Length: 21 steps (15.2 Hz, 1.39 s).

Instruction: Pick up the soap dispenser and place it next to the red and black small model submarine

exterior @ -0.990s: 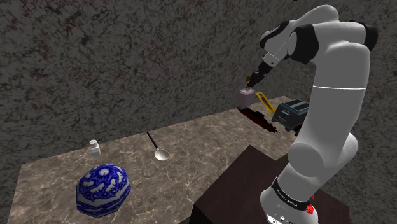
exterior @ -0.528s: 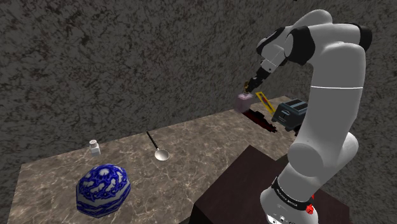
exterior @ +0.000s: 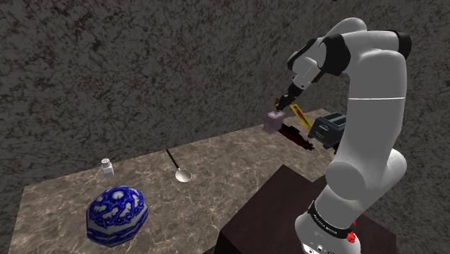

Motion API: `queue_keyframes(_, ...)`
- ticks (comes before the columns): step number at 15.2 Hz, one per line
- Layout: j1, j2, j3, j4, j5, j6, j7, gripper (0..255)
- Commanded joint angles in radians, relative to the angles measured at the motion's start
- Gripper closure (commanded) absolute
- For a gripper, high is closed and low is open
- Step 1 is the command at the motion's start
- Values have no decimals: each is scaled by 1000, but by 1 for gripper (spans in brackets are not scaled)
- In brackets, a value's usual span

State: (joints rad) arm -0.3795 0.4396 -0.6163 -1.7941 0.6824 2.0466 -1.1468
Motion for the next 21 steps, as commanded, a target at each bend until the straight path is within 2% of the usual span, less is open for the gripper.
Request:
queue_keyframes(1,-4,13,6,-9,13,17,-15,255)
queue_keyframes(21,-59,182,88,-30,158,158,-146,255)
